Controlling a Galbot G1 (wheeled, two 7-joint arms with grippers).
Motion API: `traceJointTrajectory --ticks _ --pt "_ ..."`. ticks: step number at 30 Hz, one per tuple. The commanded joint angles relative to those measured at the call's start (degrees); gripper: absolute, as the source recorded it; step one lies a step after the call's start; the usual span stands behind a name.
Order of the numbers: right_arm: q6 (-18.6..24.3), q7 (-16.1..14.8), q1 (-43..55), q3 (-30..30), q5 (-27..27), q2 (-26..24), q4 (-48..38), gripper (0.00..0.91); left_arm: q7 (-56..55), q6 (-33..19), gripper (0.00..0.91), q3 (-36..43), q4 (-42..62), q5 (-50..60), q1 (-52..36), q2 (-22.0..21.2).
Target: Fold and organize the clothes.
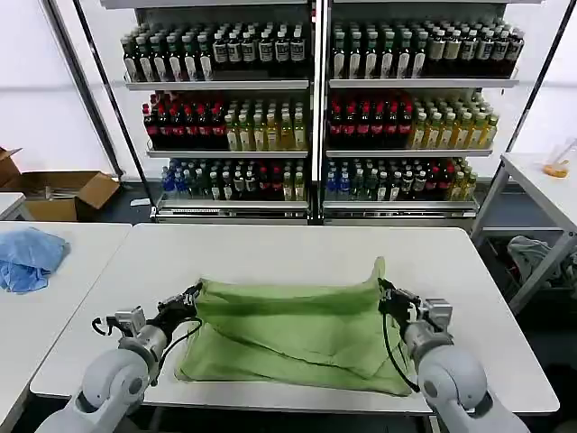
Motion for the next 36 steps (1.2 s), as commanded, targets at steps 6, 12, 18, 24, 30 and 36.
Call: traceJointTrajectory --ticks 6,12,18,24,30,36 --pt "-1.24 1.06 -7.89 0.30 -3.36 2.20 0.39 0.000 -0.80 0.55 0.040 0.41 -0.22 8.36 4.94 -1.67" --pt "-1.26 -0.04 -7.12 -1.32 -7.09 2.78 -0.44 0.907 -1.04 0.18 0.907 1.22 -0.36 9.68 3.68 -2.71" --pt "3.01 -1.23 -10.33 -0.13 -12.82 2.50 2.56 0.907 -4.50 -2.38 0.907 -0.10 -4.64 12.80 7.80 -5.70" --pt "4.96 -1.58 -14.62 2.04 -15.12 2.75 5.69 0.907 -9.11 -4.07 0.907 -0.27 -3.84 20.56 11.29 -12.45" --pt "5.31 -1.54 -15.37 2.37 -15.54 2.48 5.73 0.907 -10.06 -4.72 0.907 1.60 0.47 24.61 10.34 -16.05" --pt "5.53 -1.47 -15.66 2.12 -15.55 2.44 5.50 0.907 -10.56 -4.65 0.272 2.12 3.44 27.01 8.87 -16.91"
